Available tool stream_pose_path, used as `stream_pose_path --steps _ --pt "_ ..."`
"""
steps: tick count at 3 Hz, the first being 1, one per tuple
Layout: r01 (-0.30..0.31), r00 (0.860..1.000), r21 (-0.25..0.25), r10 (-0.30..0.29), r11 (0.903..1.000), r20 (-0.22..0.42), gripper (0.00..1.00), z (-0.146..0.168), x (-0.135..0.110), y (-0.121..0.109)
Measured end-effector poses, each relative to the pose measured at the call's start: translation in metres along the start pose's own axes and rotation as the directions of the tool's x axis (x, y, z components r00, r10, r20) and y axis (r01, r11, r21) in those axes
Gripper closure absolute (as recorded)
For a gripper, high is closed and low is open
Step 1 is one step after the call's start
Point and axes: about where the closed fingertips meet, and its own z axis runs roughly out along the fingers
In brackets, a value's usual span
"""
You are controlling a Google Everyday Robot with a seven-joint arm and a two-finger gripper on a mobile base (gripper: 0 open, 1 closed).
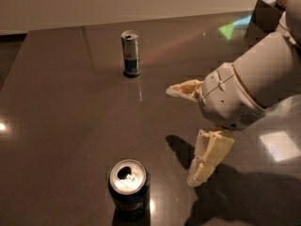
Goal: Knock pepsi can over
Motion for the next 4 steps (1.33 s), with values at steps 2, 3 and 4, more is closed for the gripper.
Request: stream_pose_path --steps 2,3,4 --pt "0.081 0.987 -0.125 -0.063 0.9888 0.147 0.00 0.039 -0.040 0.038" --pt "0.099 0.981 -0.176 -0.066 0.9793 0.183 0.00 0.049 -0.050 0.053" --pt "0.110 0.976 -0.209 -0.066 0.9717 0.207 0.00 0.055 -0.057 0.061"
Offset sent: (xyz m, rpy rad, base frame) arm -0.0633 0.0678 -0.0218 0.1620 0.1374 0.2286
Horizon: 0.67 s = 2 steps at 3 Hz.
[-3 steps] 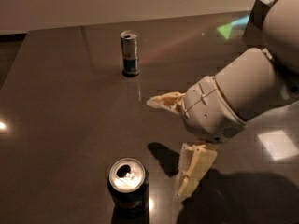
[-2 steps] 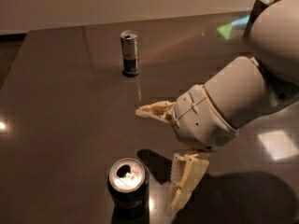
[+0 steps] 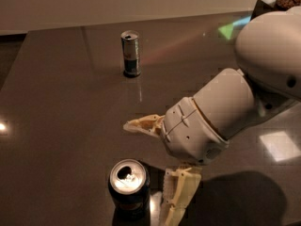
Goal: Knock pepsi can over
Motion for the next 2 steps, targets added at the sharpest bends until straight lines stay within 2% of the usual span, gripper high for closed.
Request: stream_pose_path --steps 1,2 --pt "0.001 1.000 -0.031 -0.001 0.9995 0.020 0.00 0.0081 -0.0049 0.0040" --pt "0.001 1.000 -0.043 0.000 0.9991 0.027 0.18 0.0139 -0.0055 0.0045"
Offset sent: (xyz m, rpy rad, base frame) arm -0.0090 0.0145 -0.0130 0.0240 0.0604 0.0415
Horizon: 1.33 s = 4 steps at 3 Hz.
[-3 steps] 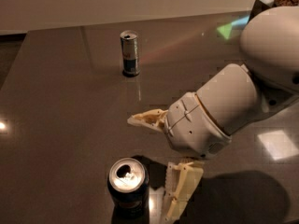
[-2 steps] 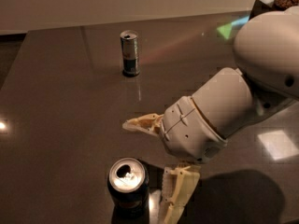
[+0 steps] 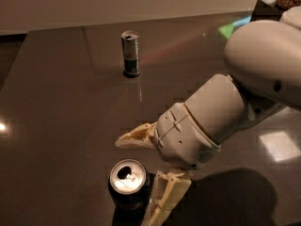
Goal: Knock pepsi can over
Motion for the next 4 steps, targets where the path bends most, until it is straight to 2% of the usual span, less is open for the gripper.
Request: stream_pose_path --steps 1,2,3,4 --pt "0.000 1.000 -0.001 0.000 1.0000 0.004 0.41 0.003 0.001 -0.001" --pt "0.001 1.000 -0.003 -0.001 1.0000 0.001 0.72 -0.003 0.001 -0.007" --pt "0.008 0.998 -0.005 -0.008 1.0000 -0.064 0.95 -0.016 -0.003 -0.020" --pt "0.017 0.986 0.005 -0.016 0.9998 -0.167 1.00 -0.035 -0.004 -0.043"
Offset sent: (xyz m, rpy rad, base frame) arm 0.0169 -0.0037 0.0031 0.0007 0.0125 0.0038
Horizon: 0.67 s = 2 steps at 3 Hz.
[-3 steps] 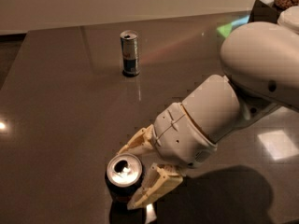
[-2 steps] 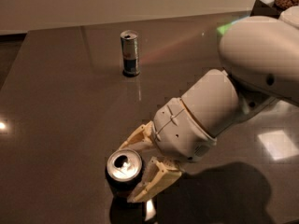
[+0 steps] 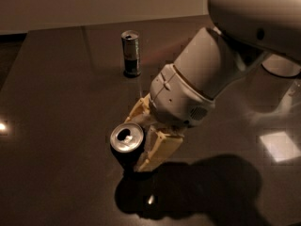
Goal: Knock pepsi can over
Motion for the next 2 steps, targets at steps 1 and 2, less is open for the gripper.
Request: stream_pose_path --steps 1,2 --pt "0.025 0.981 0.021 -0.020 0.9995 -0.193 1.00 -0.021 0.011 -0.035" --pt "0.047 0.940 0.024 -0.036 0.9986 -0.341 1.00 -0.028 0.027 -0.058"
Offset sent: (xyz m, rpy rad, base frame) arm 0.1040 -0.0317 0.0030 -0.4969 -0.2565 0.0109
